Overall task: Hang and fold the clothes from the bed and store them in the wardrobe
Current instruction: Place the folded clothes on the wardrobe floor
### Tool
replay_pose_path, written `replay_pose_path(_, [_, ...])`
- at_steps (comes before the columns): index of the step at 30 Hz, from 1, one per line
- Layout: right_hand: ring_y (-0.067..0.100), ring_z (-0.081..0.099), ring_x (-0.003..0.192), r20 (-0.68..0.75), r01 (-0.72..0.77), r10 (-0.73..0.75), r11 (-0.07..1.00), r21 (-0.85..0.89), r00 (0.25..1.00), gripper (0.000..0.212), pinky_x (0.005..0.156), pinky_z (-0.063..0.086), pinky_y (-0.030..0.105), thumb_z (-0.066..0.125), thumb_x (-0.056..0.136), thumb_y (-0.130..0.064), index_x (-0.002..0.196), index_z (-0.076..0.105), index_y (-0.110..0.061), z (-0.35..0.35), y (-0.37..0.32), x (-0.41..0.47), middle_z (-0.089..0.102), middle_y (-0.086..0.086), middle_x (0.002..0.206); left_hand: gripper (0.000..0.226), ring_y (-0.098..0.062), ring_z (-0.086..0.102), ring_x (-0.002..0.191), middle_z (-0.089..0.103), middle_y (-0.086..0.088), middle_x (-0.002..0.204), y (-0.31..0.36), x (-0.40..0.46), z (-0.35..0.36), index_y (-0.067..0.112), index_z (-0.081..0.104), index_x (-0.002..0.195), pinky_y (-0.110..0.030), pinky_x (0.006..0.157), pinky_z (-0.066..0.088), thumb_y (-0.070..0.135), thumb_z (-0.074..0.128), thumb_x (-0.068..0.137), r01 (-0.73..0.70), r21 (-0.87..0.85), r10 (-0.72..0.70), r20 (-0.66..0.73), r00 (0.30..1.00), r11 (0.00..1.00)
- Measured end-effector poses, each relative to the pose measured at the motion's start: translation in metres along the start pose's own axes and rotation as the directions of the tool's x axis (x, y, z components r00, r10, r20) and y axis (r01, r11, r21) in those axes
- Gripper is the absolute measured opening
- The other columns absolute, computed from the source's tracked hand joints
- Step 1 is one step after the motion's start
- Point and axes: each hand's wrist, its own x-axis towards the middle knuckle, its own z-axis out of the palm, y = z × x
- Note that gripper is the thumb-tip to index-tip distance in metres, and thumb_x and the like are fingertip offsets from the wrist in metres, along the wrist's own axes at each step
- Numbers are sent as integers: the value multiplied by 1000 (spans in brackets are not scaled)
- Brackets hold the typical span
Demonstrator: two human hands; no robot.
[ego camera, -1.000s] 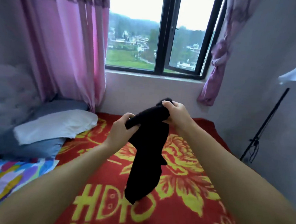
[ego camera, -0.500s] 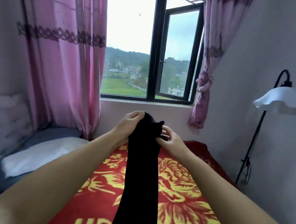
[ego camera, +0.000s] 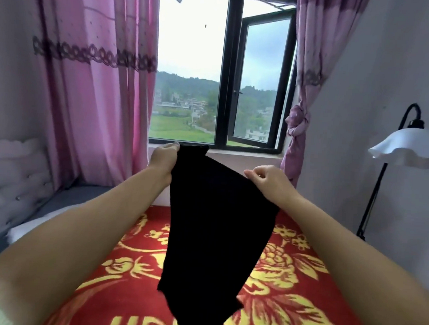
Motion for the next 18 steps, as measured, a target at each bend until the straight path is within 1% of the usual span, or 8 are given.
replay_pose_path(2, [10,36,42,44,-60,55,988,141,998,47,55,29,31,55,95,-40,56,45,-16,-17,-8,5,39,-6,45,14,-8,57,63,60,3,78,4,3,-5,23,60,92,-20,48,44,17,48,98,-22,37,22,1,1000,999])
replay_pose_path(4, [8,41,36,103,-155,125,914,375,987,43,49,35,27,59,93,-41,60,54,-13,-28,-22,8,44,-6,42,15,-8,57,65,60,4,78,5,-1,-4,24,60,89,-22,55,45,19,49,99,-44,90,40,53,998,995])
replay_pose_path(8, [13,61,45,248,-318,200,536,782,948,29,46,51,21,64,91,-30,73,65,-8,-38,-61,22,62,3,53,21,-12,59,70,62,1,82,7,-21,9,23,64,91,-23,58,48,28,46,101,-4,166,-48,308,950,986])
replay_pose_path(10, [14,60,43,260,-345,253,400,849,932,28,44,50,21,66,90,-29,72,65,-8,-38,-79,31,61,3,49,32,-15,64,84,67,-1,92,2,-38,14,24,67,103,-28,71,54,46,44,98,19,219,-134,520,843,975])
replay_pose_path(13, [14,55,44,219,-337,299,433,836,929,33,43,46,21,65,90,-34,66,65,-11,-37,-94,41,56,0,50,56,-5,65,103,68,11,114,-25,-66,22,35,57,122,-28,81,55,70,53,79,-35,284,-192,729,657,958])
replay_pose_path(14, [15,54,49,204,-336,317,450,828,926,33,46,47,22,64,90,-34,66,65,-12,-36,-96,42,55,2,56,61,-2,63,107,66,16,118,-35,-76,26,40,51,126,-29,85,54,72,58,75,-43,289,-199,755,625,956])
replay_pose_path(15, [16,52,53,191,-340,346,445,828,919,33,47,48,23,64,91,-34,67,64,-11,-36,-96,43,54,3,61,66,-2,62,109,64,18,119,-44,-85,30,43,46,127,-31,90,52,71,63,70,-37,281,-198,757,622,959])
replay_pose_path(18, [17,52,59,172,-352,451,353,867,876,32,52,50,24,62,93,-30,68,63,-10,-31,-92,45,53,4,69,67,-7,65,103,65,15,114,-72,-102,41,42,45,126,-30,89,54,57,72,67,5,275,-196,675,712,962])
